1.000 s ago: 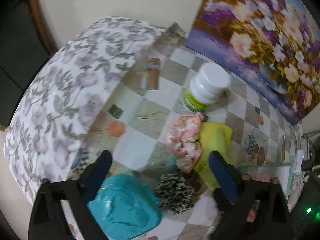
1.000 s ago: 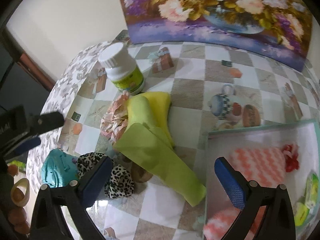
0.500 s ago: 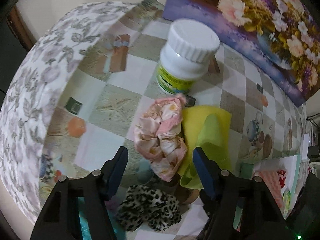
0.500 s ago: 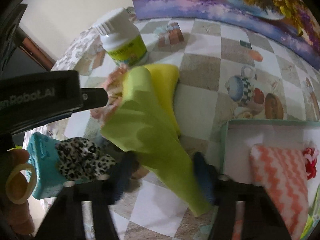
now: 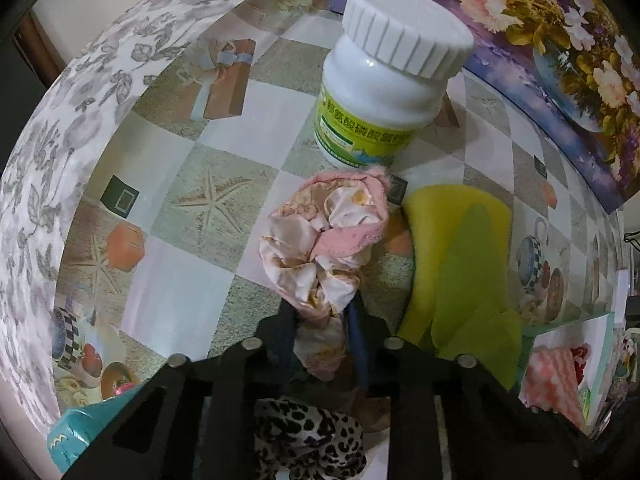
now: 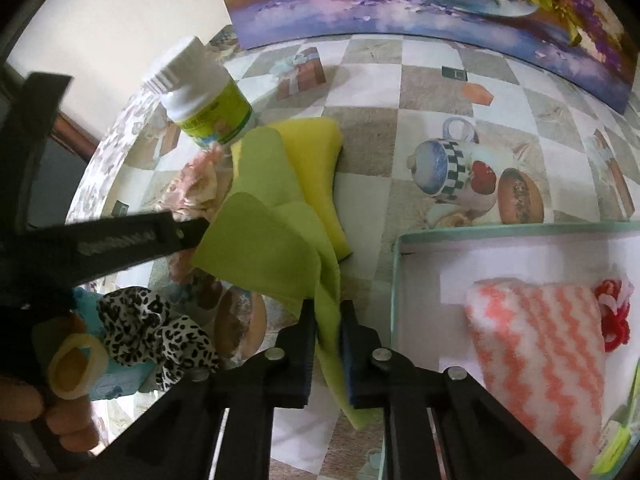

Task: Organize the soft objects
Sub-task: 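Close left tool on the pink floral scrunchie while right tool grips the yellow-green cloth, then lift the scrunchie and cloth and carry both over the tray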

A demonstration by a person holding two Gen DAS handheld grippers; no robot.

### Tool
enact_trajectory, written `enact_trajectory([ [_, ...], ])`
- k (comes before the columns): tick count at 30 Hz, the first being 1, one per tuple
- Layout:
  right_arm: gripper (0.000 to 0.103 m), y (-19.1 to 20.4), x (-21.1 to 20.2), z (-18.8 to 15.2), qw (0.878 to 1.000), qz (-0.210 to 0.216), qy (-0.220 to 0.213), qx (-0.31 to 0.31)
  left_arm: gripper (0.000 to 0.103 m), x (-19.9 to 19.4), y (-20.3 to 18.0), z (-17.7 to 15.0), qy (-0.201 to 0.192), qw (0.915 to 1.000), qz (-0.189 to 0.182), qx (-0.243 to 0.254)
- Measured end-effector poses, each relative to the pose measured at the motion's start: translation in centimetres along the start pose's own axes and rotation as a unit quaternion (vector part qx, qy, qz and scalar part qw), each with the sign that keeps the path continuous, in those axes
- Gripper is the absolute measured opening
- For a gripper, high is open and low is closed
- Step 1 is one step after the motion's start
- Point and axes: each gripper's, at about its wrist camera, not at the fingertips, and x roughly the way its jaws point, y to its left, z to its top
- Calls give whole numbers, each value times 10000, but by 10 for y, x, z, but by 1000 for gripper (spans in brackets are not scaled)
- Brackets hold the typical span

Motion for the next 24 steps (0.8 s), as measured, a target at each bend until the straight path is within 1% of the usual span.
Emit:
enact_trajectory([
  [4, 7, 1, -13, 2, 9998, 139, -154, -18, 17, -9, 3, 1, -121, 9999, -44, -59],
  [7, 6, 3, -25, 4, 9993, 228, -290, -42, 16, -22, 6, 1, -234, 9995, -176, -133],
  [11, 5, 8, -44, 9, 9980, 330, -532, -63, 16, -45, 5, -1, -487, 9984, -267, -143],
  [16, 5, 10, -87, 10, 9941, 469, -975, -76, 16, -85, 4, -7, -875, 9953, -402, -142],
  [19, 5, 12, -113, 10, 9907, 512, -1259, -61, 16, -110, -5, -4, -1083, 9931, -451, -86],
  [24, 5, 5, -154, 7, 9843, 544, -1677, 13, 16, -154, -13, -15, -1493, 9874, -511, 73],
])
